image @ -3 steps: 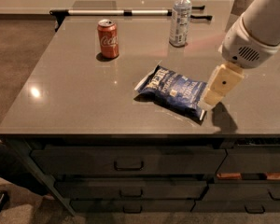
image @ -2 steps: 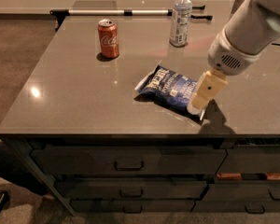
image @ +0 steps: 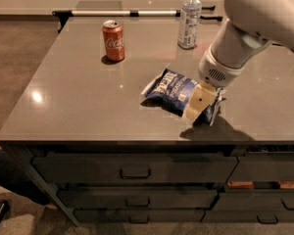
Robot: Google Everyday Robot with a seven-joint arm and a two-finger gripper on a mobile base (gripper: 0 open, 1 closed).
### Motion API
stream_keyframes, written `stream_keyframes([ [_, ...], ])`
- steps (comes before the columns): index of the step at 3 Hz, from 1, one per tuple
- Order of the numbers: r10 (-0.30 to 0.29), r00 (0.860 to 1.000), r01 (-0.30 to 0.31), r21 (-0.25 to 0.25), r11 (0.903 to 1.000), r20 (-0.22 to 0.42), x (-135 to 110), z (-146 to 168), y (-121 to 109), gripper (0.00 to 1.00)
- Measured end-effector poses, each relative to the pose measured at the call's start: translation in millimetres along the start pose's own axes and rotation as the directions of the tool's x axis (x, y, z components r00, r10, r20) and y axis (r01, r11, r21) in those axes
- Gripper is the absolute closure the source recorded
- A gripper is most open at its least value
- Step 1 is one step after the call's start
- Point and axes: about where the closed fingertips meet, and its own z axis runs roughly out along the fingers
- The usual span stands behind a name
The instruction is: Move blue chip bag near coke can
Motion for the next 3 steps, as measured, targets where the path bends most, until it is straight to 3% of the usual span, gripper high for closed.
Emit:
stream_keyframes([
  [2,-0.004,1.0,0.003,-0.038,0.9993,-0.014,-15,16,-2,0.64],
  [3,-0.045,0.999,0.046,-0.055,0.9975,0.02,-29,4,-1,0.87],
])
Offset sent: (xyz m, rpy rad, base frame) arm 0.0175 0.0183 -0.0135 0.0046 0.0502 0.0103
